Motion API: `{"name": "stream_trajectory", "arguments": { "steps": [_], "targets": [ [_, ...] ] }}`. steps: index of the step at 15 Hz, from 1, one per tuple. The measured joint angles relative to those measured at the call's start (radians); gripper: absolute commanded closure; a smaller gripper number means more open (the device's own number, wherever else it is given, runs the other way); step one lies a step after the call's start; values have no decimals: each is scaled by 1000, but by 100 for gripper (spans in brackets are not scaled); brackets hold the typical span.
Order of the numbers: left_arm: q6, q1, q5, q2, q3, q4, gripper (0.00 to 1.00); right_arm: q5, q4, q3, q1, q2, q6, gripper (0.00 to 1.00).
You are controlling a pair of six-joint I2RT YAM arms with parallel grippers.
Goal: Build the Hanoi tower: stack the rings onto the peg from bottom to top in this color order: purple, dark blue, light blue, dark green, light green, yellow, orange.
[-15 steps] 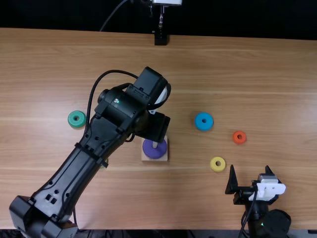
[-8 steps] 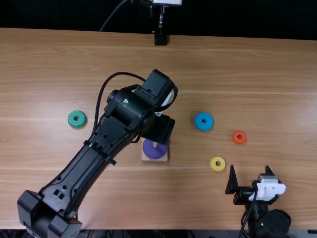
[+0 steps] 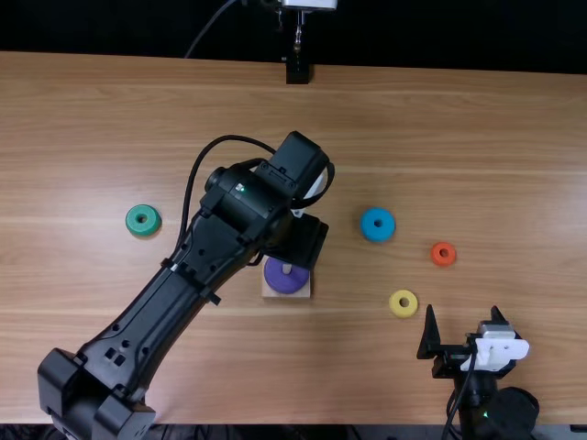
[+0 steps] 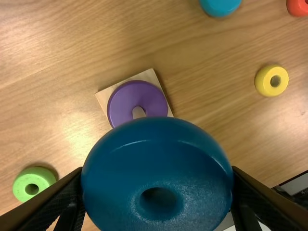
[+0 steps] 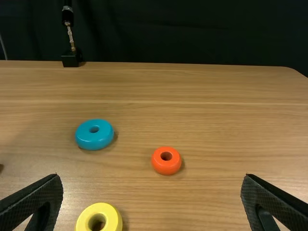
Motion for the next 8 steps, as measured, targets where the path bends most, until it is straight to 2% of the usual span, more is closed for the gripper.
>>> {"name": "stream_trajectory", "arguments": {
  "steps": [8],
  "targets": [
    [0, 0, 0, 36, 0, 7, 100, 0, 0, 0, 0, 0, 0, 0]
  ]
}}
